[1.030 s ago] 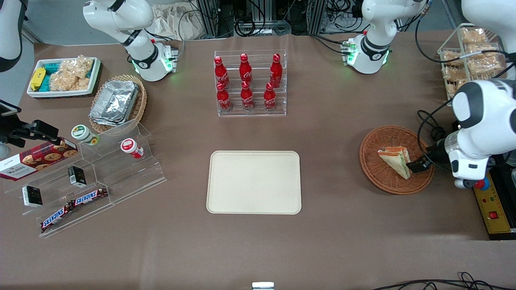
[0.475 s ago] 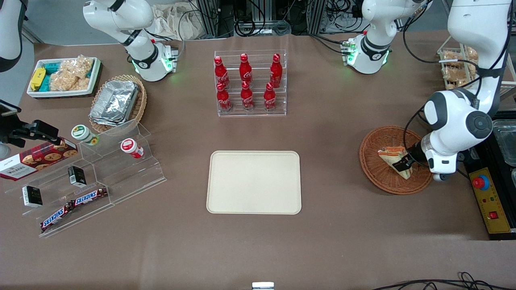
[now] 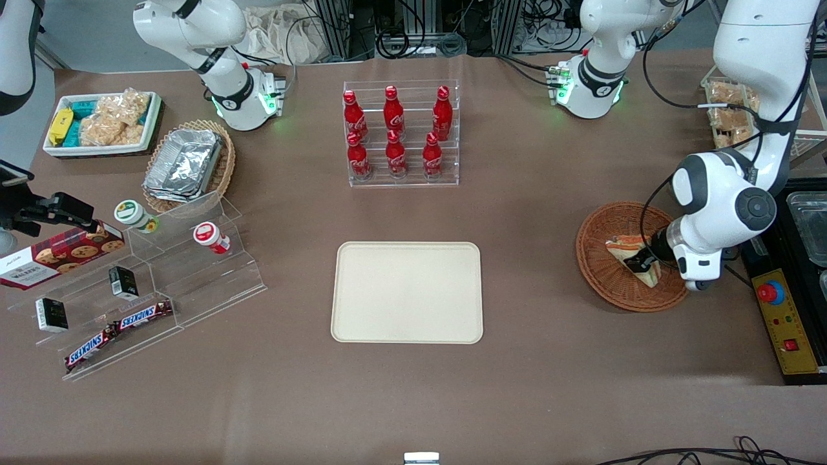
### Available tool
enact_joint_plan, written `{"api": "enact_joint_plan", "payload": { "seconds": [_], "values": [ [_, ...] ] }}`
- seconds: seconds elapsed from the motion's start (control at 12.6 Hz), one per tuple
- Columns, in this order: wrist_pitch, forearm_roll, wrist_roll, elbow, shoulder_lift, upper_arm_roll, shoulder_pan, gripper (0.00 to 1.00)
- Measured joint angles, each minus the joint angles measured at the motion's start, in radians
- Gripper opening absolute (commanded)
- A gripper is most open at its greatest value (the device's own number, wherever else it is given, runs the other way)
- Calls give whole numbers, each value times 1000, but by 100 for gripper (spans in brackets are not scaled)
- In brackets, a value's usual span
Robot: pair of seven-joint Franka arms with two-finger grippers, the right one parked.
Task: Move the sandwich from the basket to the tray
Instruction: 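Close the left gripper on the sandwich, then lift the sandwich and carry it over the cream tray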
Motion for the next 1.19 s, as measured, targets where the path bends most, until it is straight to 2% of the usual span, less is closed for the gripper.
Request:
{"api": "enact_joint_plan", "payload": {
  "seconds": [0.24,0.4,0.63,0.95,1.19],
  "values": [
    [-31,1,-5,36,-7,-3,0,0],
    [-169,1,-3,115,-21,-11,-1,0],
    [-415,1,0,329,-32,-55,-25,3],
    [-484,1,-5,495,-18,-75,-203,2],
    [-483,1,-14,589,83,-78,-357,3]
  ]
}}
